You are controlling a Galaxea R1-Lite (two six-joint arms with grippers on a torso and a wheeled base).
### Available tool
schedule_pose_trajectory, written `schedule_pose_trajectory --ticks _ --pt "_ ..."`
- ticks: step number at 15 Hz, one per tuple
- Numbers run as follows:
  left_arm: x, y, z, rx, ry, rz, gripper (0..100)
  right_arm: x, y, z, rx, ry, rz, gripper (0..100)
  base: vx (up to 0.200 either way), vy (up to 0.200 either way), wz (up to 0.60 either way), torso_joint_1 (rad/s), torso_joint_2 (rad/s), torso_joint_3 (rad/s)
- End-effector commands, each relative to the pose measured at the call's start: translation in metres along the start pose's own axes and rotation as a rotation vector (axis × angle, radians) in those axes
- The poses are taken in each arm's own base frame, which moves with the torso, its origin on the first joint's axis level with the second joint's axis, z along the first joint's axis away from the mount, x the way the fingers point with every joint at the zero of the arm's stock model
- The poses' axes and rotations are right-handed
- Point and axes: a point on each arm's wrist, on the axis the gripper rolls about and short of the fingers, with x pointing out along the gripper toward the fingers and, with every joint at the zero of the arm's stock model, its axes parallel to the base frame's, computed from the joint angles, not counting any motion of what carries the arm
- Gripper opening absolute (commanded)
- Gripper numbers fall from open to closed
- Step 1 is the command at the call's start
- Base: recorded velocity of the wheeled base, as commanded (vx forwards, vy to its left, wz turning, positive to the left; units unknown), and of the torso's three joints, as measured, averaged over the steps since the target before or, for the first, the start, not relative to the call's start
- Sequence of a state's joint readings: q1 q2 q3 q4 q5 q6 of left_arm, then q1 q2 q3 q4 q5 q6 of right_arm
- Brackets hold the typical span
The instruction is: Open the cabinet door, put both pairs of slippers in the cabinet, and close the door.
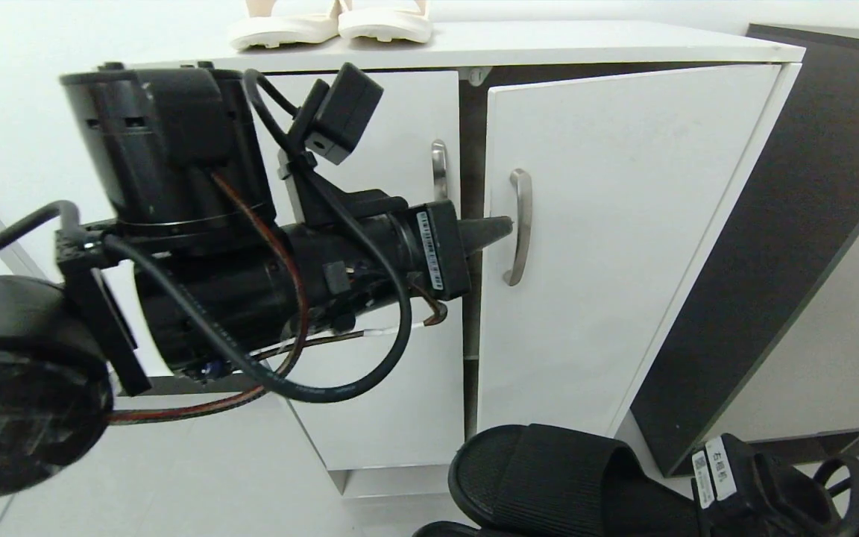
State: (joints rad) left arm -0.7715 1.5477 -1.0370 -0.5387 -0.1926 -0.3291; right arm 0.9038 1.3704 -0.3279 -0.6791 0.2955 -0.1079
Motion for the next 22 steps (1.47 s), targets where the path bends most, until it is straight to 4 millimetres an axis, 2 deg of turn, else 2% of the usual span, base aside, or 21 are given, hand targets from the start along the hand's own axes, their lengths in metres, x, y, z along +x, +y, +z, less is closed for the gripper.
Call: schedule_pose_trajectory --ticks 1,4,7,9,11,16,22 --pt "-0.026 -0.008 0.007 0.006 -0.032 -0.012 0 0.0 0.001 -0.002 -0.003 0.007 0.007 0 0.0 0.0 0.0 0.0 0.0 0.0" --pt "-0.029 0.002 0.01 -0.018 -0.04 0.017 0 0.0 0.003 -0.004 -0.004 0.012 0.036 0 0.0 0.0 0.0 0.0 0.0 0.0" --pt "-0.021 0.024 0.01 -0.045 -0.018 0.022 0 0.0 0.003 -0.005 -0.007 0.016 0.038 0 0.0 0.0 0.0 0.0 0.0 0.0" --pt "-0.003 0.041 0.01 -0.041 -0.042 0.047 0 0.0 0.003 -0.006 -0.006 0.02 0.04 0 0.0 0.0 0.0 0.0 0.0 0.0" --pt "0.011 0.046 0.008 -0.033 -0.066 0.043 0 0.0 0.003 -0.006 -0.006 0.02 0.042 0 0.0 0.0 0.0 0.0 0.0 0.0" --pt "0.031 0.046 0.015 -0.028 -0.081 0.015 0 0.001 0.003 -0.007 -0.005 0.024 0.042 0 0.0 0.0 0.0 0.0 0.0 0.0" --pt "0.036 0.04 0.015 -0.059 -0.081 -0.011 0 0.004 0.008 -0.009 -0.011 0.038 0.071 0 0.0 0.0 0.0 0.0 0.0 0.0"
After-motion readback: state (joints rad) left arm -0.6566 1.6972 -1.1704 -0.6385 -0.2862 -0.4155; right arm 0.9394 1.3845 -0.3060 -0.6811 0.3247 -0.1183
